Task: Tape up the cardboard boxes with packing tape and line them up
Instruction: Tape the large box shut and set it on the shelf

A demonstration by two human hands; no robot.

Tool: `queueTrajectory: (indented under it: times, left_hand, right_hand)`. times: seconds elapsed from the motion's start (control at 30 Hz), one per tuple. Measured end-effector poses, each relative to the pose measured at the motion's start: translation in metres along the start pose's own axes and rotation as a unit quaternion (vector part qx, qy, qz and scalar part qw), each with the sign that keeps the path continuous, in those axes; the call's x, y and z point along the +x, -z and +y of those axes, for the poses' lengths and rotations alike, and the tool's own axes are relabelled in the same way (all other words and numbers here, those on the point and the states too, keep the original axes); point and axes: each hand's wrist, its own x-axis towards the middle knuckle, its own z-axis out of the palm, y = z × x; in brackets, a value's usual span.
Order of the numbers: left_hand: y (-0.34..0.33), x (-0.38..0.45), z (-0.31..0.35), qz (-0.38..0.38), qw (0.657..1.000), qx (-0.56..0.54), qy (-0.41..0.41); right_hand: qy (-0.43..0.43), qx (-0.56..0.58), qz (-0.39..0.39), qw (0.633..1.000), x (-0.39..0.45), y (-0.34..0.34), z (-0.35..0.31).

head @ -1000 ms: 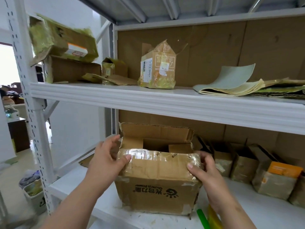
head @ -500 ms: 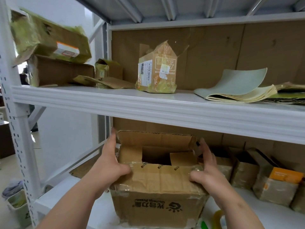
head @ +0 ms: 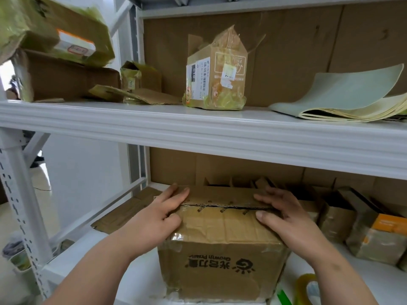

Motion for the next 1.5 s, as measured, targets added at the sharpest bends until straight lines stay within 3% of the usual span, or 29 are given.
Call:
queueTrajectory:
  times: [0.37, 0.6, 0.7, 0.8, 0.9, 1.07, 1.23, 1.4, 1.5]
  left_hand:
    - [-0.002, 0.005, 0.009, -0.033, 0.978, 0.203, 0.03]
    - [-0.001, 0.002, 0.014, -0.051, 0.978, 0.193, 0.056]
    - [-0.003, -0.004, 0.015, -0.024, 0.971, 0.236, 0.034]
    - [-0.006, -0.01, 0.013, 0.005, 0.965, 0.261, 0.012]
    - [-0.011, -0.015, 0.011, 0.027, 0.976, 0.218, -0.004]
    - [-0.018, -0.023, 0.01, 0.049, 0.995, 0.08, 0.016]
    - [-0.022, -0.024, 0.014, 0.065, 0.996, -0.022, 0.055]
    - [-0.031, -0.025, 0.022, 0.156, 0.983, -0.038, 0.09]
    - [-0.026, -0.023, 0.032, 0.186, 0.976, 0.006, 0.11]
  right_hand:
    - [-0.041, -0.098, -0.059, 0.993, 0.002, 0.003, -0.006]
    - [-0.046, -0.11, -0.074, 0.99, 0.007, -0.001, 0.001]
    - [-0.017, -0.152, -0.056, 0.987, 0.003, -0.001, 0.001]
    - [0.034, -0.188, 0.029, 0.981, -0.006, -0.006, -0.002]
    - [0.046, -0.094, 0.102, 0.989, -0.015, -0.01, 0.004]
    - [0.016, 0.05, 0.105, 0.993, -0.028, -0.016, 0.008]
    - [-0.025, 0.02, 0.078, 0.996, -0.038, -0.011, 0.0]
    - [-0.069, 0.084, 0.037, 0.993, -0.049, -0.005, -0.019]
    - [-0.078, 0.124, 0.015, 0.989, -0.055, -0.002, -0.025]
